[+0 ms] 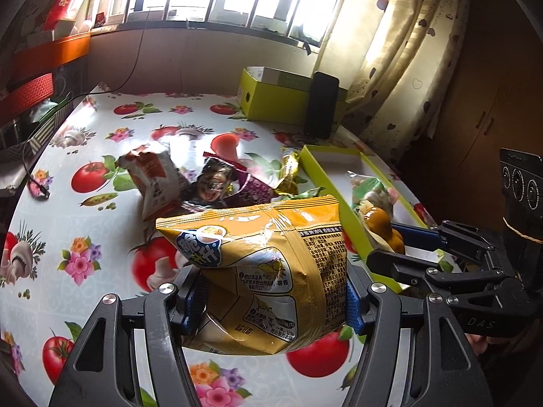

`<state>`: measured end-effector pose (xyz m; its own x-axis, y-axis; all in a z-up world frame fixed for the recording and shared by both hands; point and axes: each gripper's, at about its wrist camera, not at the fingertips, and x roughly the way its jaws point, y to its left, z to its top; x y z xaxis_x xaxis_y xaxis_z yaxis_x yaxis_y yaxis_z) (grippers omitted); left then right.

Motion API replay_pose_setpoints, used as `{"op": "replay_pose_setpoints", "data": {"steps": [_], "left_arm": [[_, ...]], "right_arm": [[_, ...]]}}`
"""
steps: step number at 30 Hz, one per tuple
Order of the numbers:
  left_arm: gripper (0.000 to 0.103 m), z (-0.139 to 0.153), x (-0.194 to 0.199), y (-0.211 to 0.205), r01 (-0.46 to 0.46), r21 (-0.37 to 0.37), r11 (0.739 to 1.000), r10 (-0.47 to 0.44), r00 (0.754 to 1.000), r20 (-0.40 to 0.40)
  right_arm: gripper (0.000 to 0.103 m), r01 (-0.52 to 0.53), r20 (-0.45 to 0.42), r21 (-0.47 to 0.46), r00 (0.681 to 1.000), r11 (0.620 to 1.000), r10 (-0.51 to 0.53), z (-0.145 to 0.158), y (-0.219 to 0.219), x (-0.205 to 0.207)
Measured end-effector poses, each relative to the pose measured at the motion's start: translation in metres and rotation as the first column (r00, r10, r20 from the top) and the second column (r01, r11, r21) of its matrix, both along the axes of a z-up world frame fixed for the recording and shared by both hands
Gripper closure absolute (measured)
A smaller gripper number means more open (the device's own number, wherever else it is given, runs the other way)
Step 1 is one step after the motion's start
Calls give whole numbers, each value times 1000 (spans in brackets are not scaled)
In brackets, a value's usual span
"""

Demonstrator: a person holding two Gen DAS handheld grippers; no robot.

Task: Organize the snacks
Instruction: 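Lift and carry the chip bag and egg-yolk tray over the white box lid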

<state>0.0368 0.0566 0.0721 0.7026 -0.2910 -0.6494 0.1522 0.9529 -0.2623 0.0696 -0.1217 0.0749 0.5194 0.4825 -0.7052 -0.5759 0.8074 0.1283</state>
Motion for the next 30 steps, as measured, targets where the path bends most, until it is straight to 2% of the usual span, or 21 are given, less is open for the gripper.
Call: {"op": "replay_pose_setpoints", "data": {"steps": [30], "left_arm": [[38,6,21,-75,163,33,986,-162,987,-14]], "right_arm": [[59,136,9,16,991,991,-136,2,-70,4]]}}
